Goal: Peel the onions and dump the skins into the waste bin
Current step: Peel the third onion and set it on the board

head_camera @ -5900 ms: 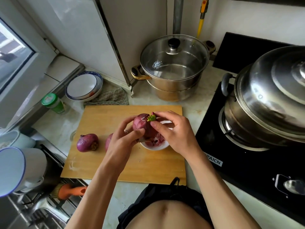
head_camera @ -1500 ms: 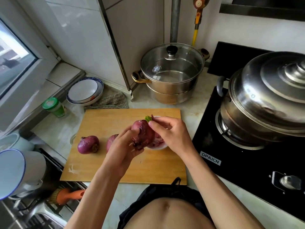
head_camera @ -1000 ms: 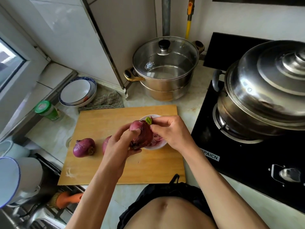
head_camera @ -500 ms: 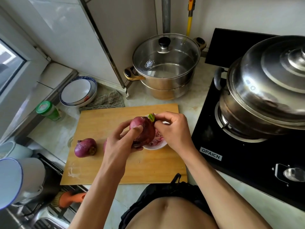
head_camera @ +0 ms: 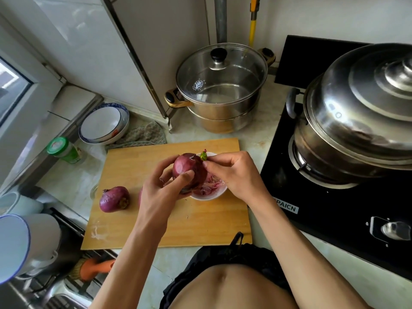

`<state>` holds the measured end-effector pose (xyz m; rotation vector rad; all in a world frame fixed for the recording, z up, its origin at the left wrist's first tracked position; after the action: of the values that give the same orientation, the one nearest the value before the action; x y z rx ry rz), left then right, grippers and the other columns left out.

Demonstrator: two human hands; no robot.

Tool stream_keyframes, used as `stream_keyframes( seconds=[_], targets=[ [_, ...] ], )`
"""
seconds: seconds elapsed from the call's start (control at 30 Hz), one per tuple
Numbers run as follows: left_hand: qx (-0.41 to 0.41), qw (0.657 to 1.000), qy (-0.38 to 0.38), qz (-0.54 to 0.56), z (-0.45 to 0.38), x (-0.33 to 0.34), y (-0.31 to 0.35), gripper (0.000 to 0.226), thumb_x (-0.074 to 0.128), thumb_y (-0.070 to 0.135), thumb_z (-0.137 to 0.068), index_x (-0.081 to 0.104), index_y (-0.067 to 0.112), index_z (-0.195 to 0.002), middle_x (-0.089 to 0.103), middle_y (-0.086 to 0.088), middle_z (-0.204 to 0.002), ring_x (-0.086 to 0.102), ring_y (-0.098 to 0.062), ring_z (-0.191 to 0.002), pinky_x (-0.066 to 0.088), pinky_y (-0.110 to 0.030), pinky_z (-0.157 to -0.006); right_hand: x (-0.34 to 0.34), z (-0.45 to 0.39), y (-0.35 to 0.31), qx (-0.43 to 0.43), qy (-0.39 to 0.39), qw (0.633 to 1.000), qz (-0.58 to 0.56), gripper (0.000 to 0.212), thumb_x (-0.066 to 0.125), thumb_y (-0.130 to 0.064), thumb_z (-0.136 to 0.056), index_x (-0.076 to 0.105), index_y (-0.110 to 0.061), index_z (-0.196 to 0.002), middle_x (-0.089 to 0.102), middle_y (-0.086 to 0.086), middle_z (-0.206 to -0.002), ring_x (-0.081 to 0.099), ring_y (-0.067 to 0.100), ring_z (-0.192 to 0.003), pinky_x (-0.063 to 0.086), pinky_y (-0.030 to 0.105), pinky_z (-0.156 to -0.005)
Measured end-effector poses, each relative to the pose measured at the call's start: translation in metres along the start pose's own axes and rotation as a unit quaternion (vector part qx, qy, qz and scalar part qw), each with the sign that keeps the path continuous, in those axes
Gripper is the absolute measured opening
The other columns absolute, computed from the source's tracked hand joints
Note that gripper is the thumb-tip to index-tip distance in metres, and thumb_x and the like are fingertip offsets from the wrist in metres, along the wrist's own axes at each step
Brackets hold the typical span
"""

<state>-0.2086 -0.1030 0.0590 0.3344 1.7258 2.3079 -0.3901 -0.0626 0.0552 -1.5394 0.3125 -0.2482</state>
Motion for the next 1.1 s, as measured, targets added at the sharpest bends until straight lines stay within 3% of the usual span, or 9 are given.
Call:
stream_keyframes(
  seconds=[0.1,0.23,0.33,0.4,0.5,0.6,0.8,0.97,1.1],
  targets=[
    [0.01,1.0,0.003,-0.006,0.0,0.0,0.001,0.05,0.08,0.024,-0.073,0.07,0.028,-0.122,0.077,-0.009,-0.111,0.076,-0.029,-0.098,0.06,-0.037,-0.075,0.002,0.002,-0.007,-0.039,0.027,0.998,0.037,0.014,0.072,-0.022,-0.084,0.081,-0.012,-0.089,0.077,0.002,-0.078,0.072,0.026,-0.077,0.054,0.035,-0.061],
    [-0.005,1.0,-0.013,0.015,-0.002,0.003,-0.004,0.049,0.076,0.021,-0.077,0.068,0.023,-0.125,0.076,-0.01,-0.114,0.074,-0.033,-0.106,0.06,-0.046,-0.085,-0.001,0.003,-0.012,-0.053,0.032,0.998,0.032,0.015,0.074,-0.014,-0.085,0.079,-0.013,-0.1,0.076,-0.009,-0.089,0.072,0.005,-0.084,0.057,0.022,-0.073],
    [-0.023,0.998,-0.04,0.037,-0.003,0.007,-0.008,0.051,0.074,0.021,-0.078,0.066,0.023,-0.128,0.075,-0.01,-0.12,0.071,-0.035,-0.112,0.058,-0.044,-0.084,-0.001,0.0,-0.01,-0.035,-0.013,0.999,0.001,0.026,0.076,-0.021,-0.086,0.074,-0.023,-0.112,0.074,-0.013,-0.101,0.071,0.004,-0.092,0.055,0.019,-0.081],
    [-0.035,0.997,-0.054,0.044,-0.004,0.008,-0.009,0.058,0.075,0.028,-0.075,0.066,0.02,-0.131,0.072,-0.012,-0.125,0.069,-0.036,-0.115,0.056,-0.041,-0.084,-0.002,-0.001,-0.006,-0.019,-0.044,0.999,-0.025,0.022,0.071,-0.033,-0.088,0.075,-0.024,-0.108,0.076,-0.006,-0.101,0.072,0.011,-0.094,0.057,0.024,-0.083],
    [-0.045,0.996,-0.073,0.037,-0.008,0.009,-0.01,0.051,0.069,0.03,-0.08,0.069,0.017,-0.129,0.07,-0.015,-0.128,0.064,-0.037,-0.121,0.051,-0.049,-0.094,-0.003,-0.002,-0.001,0.002,-0.058,0.996,-0.066,0.025,0.059,-0.026,-0.1,0.076,-0.01,-0.108,0.076,0.006,-0.101,0.074,0.019,-0.095,0.059,0.029,-0.08],
    [-0.058,0.995,-0.075,0.036,-0.01,0.01,-0.012,0.054,0.069,0.04,-0.077,0.069,0.016,-0.126,0.068,-0.018,-0.127,0.063,-0.034,-0.112,0.046,-0.048,-0.086,0.002,-0.004,0.005,0.016,-0.079,0.994,-0.068,0.02,0.065,-0.016,-0.094,0.073,-0.012,-0.112,0.074,0.001,-0.109,0.071,0.011,-0.101,0.058,0.027,-0.081],
    [-0.117,0.987,-0.083,0.077,-0.006,0.02,-0.017,0.04,0.059,0.048,-0.092,0.069,0.015,-0.113,0.074,-0.001,-0.096,0.067,-0.009,-0.075,0.05,-0.022,-0.061,0.013,-0.002,0.01,0.04,-0.127,0.981,-0.139,0.03,0.072,-0.025,-0.078,0.074,-0.015,-0.107,0.076,-0.003,-0.106,0.071,0.016,-0.105,0.058,0.03,-0.087],
    [-0.156,0.984,-0.052,0.069,-0.007,0.018,-0.023,0.054,0.06,0.06,-0.081,0.074,0.019,-0.113,0.076,-0.005,-0.11,0.07,-0.013,-0.089,0.049,-0.028,-0.075,0.011,-0.001,-0.005,-0.031,-0.105,0.993,-0.034,0.041,0.068,-0.043,-0.08,0.075,-0.015,-0.11,0.075,-0.014,-0.101,0.07,0.005,-0.104,0.056,0.023,-0.084],
    [-0.175,0.982,-0.026,0.062,-0.007,0.014,-0.027,0.057,0.06,0.065,-0.077,0.074,0.019,-0.107,0.077,-0.005,-0.101,0.071,-0.011,-0.08,0.047,-0.029,-0.071,0.008,-0.003,-0.009,-0.089,-0.072,0.991,0.069,0.022,0.071,-0.016,-0.093,0.075,-0.008,-0.114,0.076,-0.001,-0.107,0.07,0.002,-0.1,0.056,0.023,-0.083]
  ],
)
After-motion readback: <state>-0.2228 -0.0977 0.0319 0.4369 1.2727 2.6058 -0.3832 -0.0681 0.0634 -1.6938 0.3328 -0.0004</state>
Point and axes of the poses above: each hand's wrist, its own z-axis away from the middle knuckle, its own x-axis out of the palm, y = z × x, the point moved 9 cm from there along -z, towards the middle knuckle
